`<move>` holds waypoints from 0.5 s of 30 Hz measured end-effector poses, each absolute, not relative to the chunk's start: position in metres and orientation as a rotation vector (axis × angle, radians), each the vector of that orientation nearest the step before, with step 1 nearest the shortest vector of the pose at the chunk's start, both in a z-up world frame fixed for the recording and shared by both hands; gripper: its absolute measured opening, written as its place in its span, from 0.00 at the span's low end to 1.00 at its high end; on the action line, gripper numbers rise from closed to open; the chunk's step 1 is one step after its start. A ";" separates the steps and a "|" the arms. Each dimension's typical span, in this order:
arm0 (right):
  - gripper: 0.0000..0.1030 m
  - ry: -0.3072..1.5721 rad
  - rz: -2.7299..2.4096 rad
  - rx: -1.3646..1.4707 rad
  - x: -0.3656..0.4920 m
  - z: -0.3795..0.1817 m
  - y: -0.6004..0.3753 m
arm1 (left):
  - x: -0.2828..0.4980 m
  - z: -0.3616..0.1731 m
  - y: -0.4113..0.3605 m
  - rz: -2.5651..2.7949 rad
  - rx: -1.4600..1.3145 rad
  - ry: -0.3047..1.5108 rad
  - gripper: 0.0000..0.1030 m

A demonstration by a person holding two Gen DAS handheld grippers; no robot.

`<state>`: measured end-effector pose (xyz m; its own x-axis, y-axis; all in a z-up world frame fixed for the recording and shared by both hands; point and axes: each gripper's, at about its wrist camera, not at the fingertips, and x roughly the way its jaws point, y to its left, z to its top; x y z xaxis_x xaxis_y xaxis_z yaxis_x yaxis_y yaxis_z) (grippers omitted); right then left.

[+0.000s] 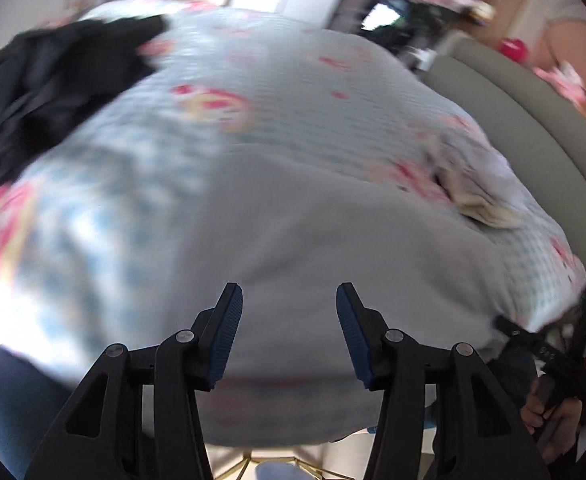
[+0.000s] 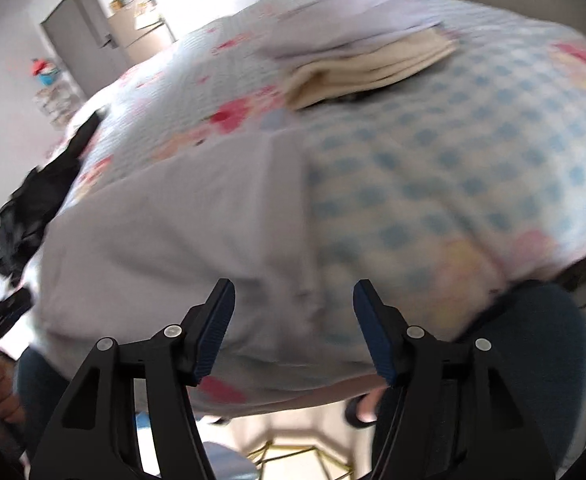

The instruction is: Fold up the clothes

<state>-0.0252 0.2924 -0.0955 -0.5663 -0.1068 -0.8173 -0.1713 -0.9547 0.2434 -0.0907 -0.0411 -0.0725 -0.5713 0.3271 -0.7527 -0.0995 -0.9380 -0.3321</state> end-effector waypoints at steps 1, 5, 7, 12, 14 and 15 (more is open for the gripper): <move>0.61 0.432 2.690 -1.462 -0.024 -0.098 0.291 | -0.095 -0.077 -0.033 2.547 -1.332 -0.350 0.49; 0.61 0.452 2.620 -1.483 -0.015 -0.104 0.309 | -0.113 -0.100 -0.019 2.576 -1.478 -0.235 0.49; 0.62 0.469 2.609 -1.480 -0.008 -0.103 0.319 | -0.114 -0.105 -0.028 2.586 -1.482 -0.277 0.49; 0.61 0.436 2.646 -1.454 -0.003 -0.094 0.318 | -0.116 -0.109 -0.034 2.601 -1.470 -0.328 0.49; 0.61 0.451 2.676 -1.417 0.003 -0.085 0.317 | -0.110 -0.109 -0.033 2.613 -1.452 -0.331 0.49; 0.61 0.484 2.677 -1.392 0.002 -0.083 0.322 | -0.106 -0.108 -0.032 2.619 -1.436 -0.333 0.49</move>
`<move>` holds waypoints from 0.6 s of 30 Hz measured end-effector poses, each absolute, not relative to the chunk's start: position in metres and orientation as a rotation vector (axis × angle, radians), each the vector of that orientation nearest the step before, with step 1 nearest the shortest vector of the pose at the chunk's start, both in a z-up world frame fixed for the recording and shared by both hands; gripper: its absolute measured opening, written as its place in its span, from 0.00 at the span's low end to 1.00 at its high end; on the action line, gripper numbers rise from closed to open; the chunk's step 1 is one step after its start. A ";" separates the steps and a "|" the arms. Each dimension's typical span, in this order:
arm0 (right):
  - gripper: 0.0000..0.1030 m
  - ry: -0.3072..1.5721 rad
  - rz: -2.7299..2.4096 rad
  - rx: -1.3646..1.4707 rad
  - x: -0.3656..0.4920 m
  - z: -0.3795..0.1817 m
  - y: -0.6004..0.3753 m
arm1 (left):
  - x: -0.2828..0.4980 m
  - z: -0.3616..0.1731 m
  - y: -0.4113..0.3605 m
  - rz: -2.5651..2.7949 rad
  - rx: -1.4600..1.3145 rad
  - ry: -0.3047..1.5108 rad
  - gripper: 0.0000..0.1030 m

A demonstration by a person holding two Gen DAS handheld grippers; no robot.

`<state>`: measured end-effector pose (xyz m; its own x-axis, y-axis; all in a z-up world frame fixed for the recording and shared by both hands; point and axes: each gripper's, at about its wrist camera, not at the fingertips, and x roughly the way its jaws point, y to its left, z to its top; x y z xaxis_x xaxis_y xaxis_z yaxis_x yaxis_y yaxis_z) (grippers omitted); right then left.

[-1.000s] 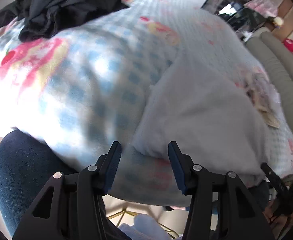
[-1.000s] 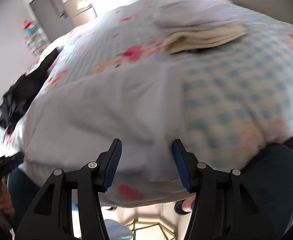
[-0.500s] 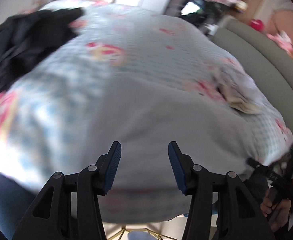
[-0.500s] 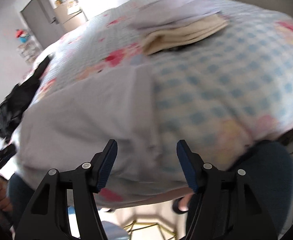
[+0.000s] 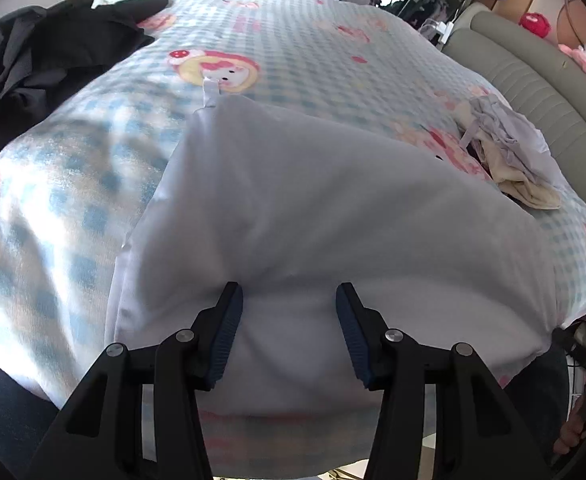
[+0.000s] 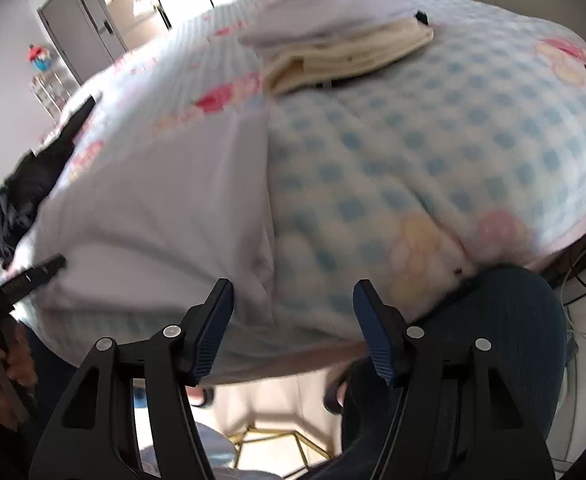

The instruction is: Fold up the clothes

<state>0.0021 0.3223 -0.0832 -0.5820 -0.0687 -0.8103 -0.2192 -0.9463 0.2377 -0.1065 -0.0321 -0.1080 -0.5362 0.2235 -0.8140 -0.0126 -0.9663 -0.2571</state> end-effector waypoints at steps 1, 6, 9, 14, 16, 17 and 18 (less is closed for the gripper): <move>0.61 0.483 2.672 -1.395 -0.001 -0.084 0.324 | -0.103 -0.105 -0.031 2.614 -1.406 -0.346 0.50; 0.61 0.442 2.717 -1.503 -0.019 -0.093 0.310 | -0.091 -0.087 -0.012 2.544 -1.253 -0.351 0.50; 0.61 0.375 2.679 -1.601 -0.029 -0.107 0.297 | -0.095 -0.097 -0.006 2.534 -1.325 -0.301 0.50; 0.61 0.209 2.625 -1.580 -0.020 -0.112 0.295 | -0.096 -0.115 -0.025 2.550 -1.406 -0.352 0.47; 0.64 0.209 2.604 -1.557 -0.017 -0.108 0.305 | -0.097 -0.109 -0.028 2.545 -1.401 -0.385 0.47; 0.64 0.213 2.602 -1.549 -0.016 -0.104 0.307 | -0.096 -0.102 -0.028 2.563 -1.380 -0.367 0.47; 0.64 0.212 2.599 -1.540 -0.016 -0.100 0.309 | -0.096 -0.094 -0.026 2.577 -1.340 -0.325 0.48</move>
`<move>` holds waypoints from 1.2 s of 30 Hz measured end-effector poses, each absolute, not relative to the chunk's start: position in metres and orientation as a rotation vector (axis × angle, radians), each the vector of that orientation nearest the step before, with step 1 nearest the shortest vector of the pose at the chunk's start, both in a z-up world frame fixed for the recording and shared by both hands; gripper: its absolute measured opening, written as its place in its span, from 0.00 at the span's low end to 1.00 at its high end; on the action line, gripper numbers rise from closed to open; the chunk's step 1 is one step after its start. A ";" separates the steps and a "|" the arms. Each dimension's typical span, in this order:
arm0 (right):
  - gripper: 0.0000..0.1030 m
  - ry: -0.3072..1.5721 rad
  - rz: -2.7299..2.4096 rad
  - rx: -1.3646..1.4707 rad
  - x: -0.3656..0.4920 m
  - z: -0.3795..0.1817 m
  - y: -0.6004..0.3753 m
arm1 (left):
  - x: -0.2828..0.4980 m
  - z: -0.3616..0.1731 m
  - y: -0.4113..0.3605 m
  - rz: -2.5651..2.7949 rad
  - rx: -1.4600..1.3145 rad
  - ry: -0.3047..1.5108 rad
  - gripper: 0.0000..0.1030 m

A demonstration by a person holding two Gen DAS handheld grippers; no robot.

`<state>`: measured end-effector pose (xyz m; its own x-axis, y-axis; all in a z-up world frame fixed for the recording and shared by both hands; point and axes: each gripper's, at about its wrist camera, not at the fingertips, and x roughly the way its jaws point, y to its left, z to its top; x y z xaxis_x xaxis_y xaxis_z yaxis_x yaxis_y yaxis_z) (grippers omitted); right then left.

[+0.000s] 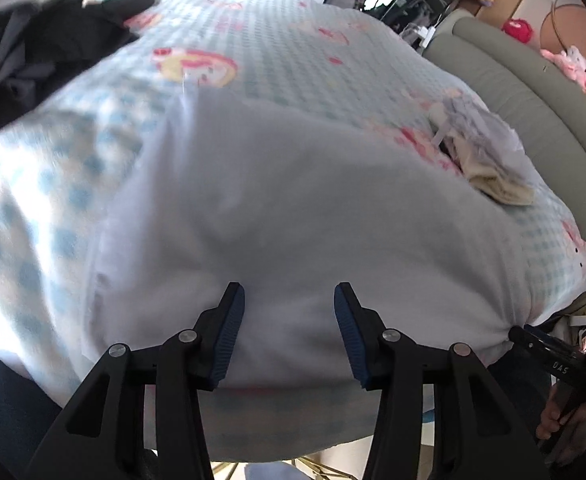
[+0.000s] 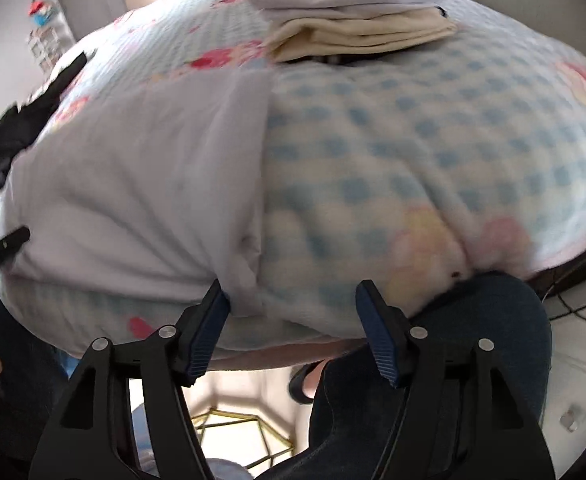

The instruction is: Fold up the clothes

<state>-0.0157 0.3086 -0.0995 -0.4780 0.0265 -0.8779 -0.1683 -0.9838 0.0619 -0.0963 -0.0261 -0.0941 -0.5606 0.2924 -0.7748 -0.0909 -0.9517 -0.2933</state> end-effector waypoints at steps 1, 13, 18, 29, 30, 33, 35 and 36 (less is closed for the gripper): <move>0.64 0.167 2.607 -1.511 -0.015 -0.091 0.307 | -0.099 -0.086 -0.026 2.587 -1.300 -0.286 0.48; 0.64 0.213 2.816 -1.480 -0.085 -0.074 0.277 | -0.175 -0.094 -0.032 2.603 -1.320 -0.260 0.51; 0.64 0.106 2.791 -1.526 -0.108 -0.099 0.267 | -0.187 -0.109 -0.054 2.604 -1.366 -0.352 0.48; 0.66 0.146 2.760 -1.484 -0.130 -0.107 0.272 | -0.189 -0.092 -0.077 2.694 -1.352 -0.471 0.50; 0.66 0.177 2.771 -1.454 -0.122 -0.099 0.274 | -0.180 -0.083 -0.073 2.716 -1.318 -0.439 0.52; 0.66 0.291 2.798 -1.381 -0.100 -0.081 0.278 | -0.146 -0.069 -0.056 2.653 -1.223 -0.447 0.56; 0.66 0.336 2.830 -1.375 -0.085 -0.076 0.272 | -0.127 -0.070 -0.036 2.597 -1.212 -0.400 0.56; 0.66 0.326 2.848 -1.386 -0.079 -0.075 0.265 | -0.119 -0.074 -0.027 2.575 -1.218 -0.368 0.56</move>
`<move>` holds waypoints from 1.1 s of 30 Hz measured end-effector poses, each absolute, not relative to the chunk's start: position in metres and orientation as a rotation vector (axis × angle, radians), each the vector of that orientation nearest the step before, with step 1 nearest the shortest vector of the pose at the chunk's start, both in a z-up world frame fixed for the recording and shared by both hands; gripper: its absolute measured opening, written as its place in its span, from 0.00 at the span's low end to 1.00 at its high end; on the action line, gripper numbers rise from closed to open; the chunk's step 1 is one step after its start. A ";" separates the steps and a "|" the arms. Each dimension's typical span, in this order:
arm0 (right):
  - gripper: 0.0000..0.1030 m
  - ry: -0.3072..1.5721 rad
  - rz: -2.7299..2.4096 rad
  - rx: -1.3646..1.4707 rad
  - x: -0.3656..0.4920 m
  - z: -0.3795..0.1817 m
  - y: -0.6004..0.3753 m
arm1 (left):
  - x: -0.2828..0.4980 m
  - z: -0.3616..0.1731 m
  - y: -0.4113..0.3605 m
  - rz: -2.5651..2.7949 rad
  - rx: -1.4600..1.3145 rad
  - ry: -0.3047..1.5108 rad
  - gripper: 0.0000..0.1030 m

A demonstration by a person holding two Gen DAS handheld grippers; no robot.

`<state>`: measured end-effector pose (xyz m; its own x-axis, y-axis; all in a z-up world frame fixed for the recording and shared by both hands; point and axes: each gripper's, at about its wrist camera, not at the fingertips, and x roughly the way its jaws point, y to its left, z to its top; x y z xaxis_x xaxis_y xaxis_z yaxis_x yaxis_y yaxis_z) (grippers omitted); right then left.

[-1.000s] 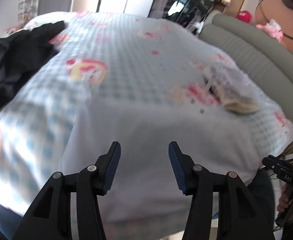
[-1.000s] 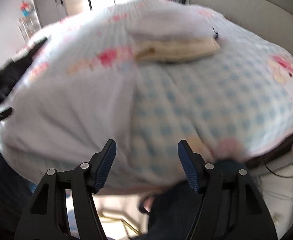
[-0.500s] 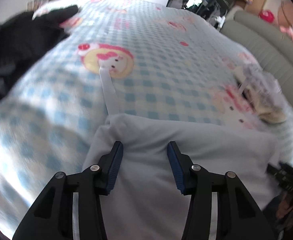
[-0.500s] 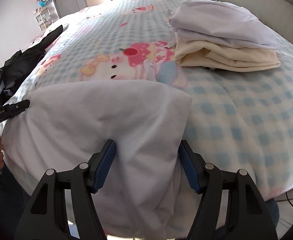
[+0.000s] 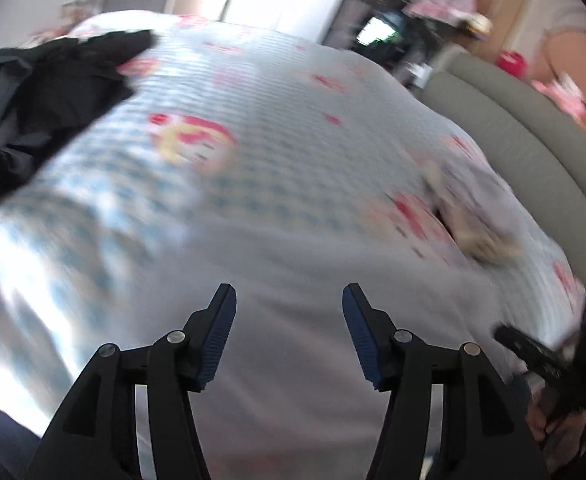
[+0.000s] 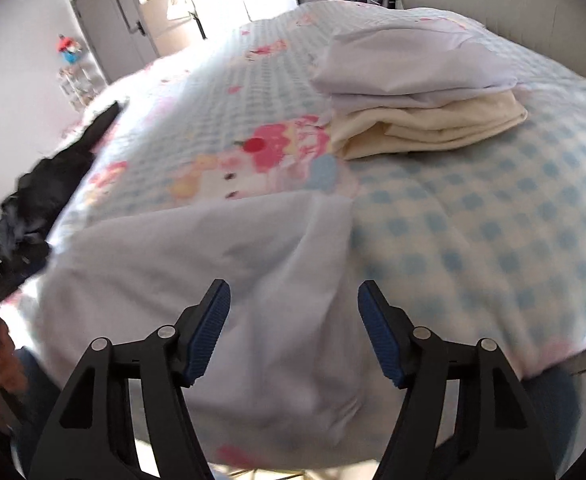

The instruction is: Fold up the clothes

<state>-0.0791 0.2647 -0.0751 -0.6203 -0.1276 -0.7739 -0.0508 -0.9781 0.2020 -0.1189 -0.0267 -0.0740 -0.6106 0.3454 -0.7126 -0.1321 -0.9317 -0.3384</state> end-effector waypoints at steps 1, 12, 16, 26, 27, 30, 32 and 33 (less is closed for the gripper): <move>0.66 -0.289 -2.755 1.347 -0.075 -0.077 0.257 | -0.115 -0.082 -0.020 2.567 -1.253 -0.338 0.56; 0.65 -0.178 -2.821 1.530 -0.054 -0.098 0.269 | -0.095 -0.094 -0.049 2.713 -1.403 -0.285 0.55; 0.65 -0.288 -2.813 1.522 -0.046 -0.098 0.279 | -0.081 -0.089 -0.042 2.605 -1.297 -0.384 0.55; 0.65 -0.223 -2.759 1.593 -0.046 -0.118 0.266 | -0.076 -0.110 -0.047 2.602 -1.432 -0.373 0.54; 0.65 -0.240 -2.771 1.610 -0.045 -0.119 0.273 | -0.073 -0.109 -0.051 2.624 -1.435 -0.382 0.54; 0.63 -0.215 -2.839 1.662 -0.042 -0.117 0.286 | -0.066 -0.103 -0.053 2.639 -1.413 -0.416 0.53; 0.63 -0.262 -2.868 1.645 -0.038 -0.112 0.296 | -0.061 -0.099 -0.054 2.647 -1.396 -0.440 0.54; 0.63 -0.296 -2.880 1.622 -0.036 -0.108 0.300 | -0.059 -0.097 -0.055 2.651 -1.388 -0.451 0.54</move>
<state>-0.0362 0.2999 -0.1078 -0.5102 0.0664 -0.8575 -0.2397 -0.9685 0.0676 -0.0589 -0.0548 -0.0971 -0.5740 0.2370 -0.7838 0.0356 -0.9491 -0.3131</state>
